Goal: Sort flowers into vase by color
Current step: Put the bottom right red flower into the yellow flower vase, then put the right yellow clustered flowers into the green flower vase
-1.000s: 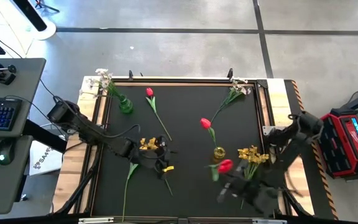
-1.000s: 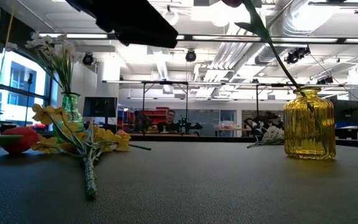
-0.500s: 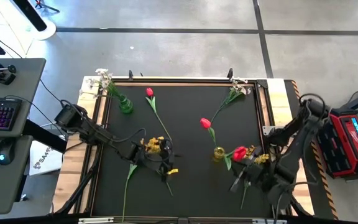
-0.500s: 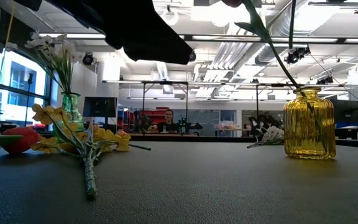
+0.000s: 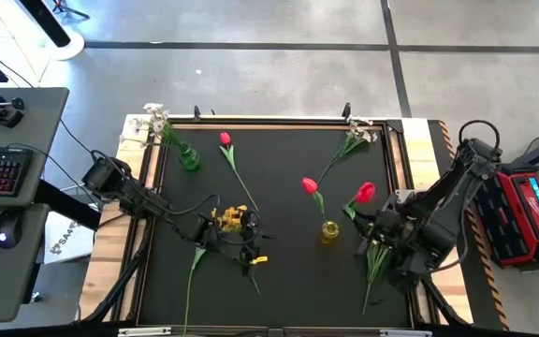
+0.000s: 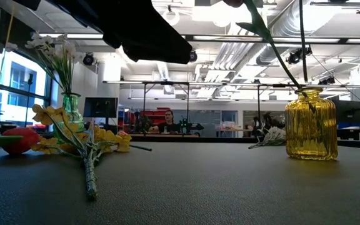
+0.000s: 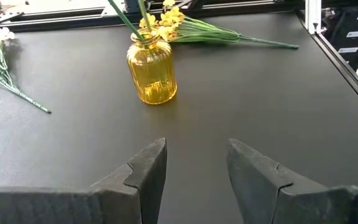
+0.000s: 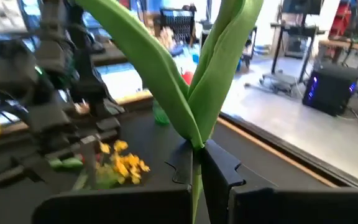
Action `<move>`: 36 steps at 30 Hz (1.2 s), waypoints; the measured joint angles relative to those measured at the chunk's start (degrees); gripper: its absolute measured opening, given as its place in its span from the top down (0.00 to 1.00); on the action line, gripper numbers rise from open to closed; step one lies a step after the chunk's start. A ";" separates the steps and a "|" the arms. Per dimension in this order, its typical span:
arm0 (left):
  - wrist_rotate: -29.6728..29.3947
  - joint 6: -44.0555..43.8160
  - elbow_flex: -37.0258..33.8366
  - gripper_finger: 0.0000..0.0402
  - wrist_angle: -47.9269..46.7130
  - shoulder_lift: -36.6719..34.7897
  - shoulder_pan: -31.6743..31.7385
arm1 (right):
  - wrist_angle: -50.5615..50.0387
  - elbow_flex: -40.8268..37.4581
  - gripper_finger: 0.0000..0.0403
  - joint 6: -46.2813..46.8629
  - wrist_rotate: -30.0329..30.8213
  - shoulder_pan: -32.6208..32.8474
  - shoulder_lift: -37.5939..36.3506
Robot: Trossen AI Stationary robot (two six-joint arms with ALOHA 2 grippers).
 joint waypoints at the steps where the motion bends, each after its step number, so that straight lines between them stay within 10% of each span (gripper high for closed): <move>1: -0.02 0.00 0.00 0.62 0.00 0.00 0.00 | -0.35 0.00 1.00 0.12 -1.05 -0.49 0.21; 25: -0.06 -0.34 0.00 0.62 0.02 0.00 0.00 | -2.04 -5.36 0.99 11.93 -10.77 -5.84 1.15; 36: 1.00 -1.38 0.01 0.62 0.52 -0.02 -1.18 | -2.53 -6.64 0.63 15.02 -23.33 -8.33 1.15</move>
